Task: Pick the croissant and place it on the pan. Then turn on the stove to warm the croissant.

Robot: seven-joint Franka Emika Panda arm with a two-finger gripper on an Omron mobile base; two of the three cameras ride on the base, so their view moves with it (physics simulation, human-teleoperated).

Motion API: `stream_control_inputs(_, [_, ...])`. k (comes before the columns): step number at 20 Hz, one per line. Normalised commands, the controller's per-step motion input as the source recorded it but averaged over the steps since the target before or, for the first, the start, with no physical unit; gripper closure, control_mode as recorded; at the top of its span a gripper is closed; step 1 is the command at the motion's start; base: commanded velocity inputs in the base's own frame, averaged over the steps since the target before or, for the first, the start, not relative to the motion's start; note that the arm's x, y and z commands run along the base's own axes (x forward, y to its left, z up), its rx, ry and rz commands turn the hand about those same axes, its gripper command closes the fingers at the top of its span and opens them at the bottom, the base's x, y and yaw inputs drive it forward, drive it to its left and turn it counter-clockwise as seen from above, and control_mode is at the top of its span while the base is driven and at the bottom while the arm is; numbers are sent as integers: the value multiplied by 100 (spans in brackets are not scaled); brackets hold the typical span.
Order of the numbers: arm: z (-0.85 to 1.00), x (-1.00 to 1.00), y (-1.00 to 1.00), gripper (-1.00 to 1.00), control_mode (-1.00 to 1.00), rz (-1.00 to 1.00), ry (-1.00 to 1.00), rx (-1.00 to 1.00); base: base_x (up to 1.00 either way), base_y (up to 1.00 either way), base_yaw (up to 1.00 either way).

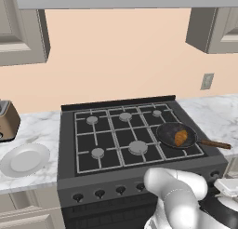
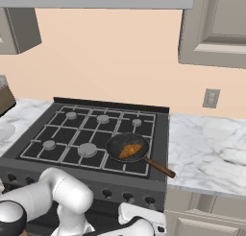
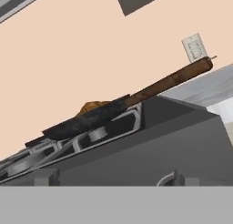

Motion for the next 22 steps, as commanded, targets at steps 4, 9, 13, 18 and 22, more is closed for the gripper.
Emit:
stream_control_inputs(4, [-14,9,-22,-100,-100,-1,0,0,0,0,0])
stream_control_inputs(9, [-22,2,-5,-100,-100,-1,0,0,0,0,0])
stream_control_inputs(13, [-17,7,0,-100,-100,-1,0,0,0,0,0])
stream_control_inputs(18, [-9,14,0,-100,-100,-2,0,0,0,0,0])
stream_control_inputs(22, [-4,18,-2,-100,-100,-2,0,0,0,0,0])
